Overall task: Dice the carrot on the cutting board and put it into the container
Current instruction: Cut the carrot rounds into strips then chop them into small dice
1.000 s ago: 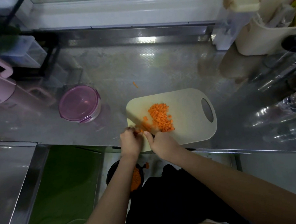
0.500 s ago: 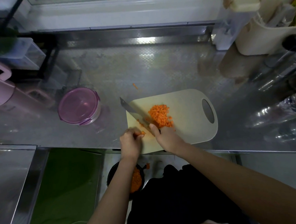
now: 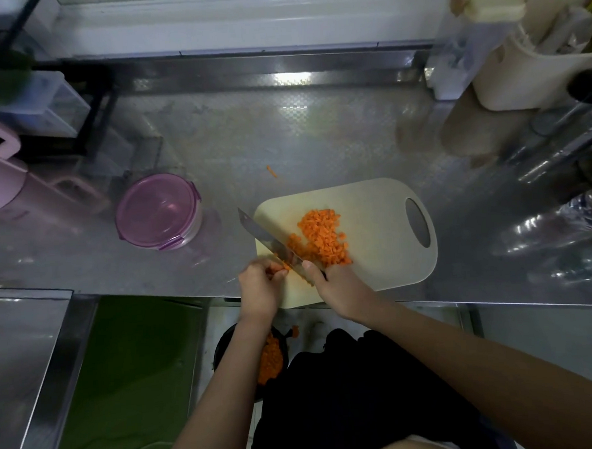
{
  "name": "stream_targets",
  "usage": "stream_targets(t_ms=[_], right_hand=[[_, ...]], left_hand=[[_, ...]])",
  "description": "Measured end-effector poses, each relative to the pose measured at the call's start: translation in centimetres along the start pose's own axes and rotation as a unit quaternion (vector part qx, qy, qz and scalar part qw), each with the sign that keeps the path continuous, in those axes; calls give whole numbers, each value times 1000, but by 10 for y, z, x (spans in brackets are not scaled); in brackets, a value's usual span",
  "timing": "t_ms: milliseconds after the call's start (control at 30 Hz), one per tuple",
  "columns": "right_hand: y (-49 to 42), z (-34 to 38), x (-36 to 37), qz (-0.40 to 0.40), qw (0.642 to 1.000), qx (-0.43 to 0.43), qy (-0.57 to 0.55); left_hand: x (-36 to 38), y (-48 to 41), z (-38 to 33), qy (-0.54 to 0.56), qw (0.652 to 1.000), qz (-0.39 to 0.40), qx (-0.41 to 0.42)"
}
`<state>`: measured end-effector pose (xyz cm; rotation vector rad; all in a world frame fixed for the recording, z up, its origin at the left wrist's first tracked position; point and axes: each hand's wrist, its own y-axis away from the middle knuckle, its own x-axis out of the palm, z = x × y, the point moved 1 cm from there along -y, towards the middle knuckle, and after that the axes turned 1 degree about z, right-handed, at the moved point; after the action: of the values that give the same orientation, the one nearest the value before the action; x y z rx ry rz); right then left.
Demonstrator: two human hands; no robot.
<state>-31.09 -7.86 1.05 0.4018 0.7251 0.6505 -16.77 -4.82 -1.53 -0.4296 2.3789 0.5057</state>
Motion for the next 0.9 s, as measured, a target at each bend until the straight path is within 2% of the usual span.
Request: stream_targets(t_ms=[400,767,900], right_hand=[[0,-5,3,-8,1000,7,-3],[-6,10,11,-19,999,-6,48],[-10,11,6,-23,1000,8,19]], left_hand=[[2,0,0,-7,1000,-19,-9],[2,-1,2,-41,999,-18,3],[0,-1,4,-30,999,-1,12]])
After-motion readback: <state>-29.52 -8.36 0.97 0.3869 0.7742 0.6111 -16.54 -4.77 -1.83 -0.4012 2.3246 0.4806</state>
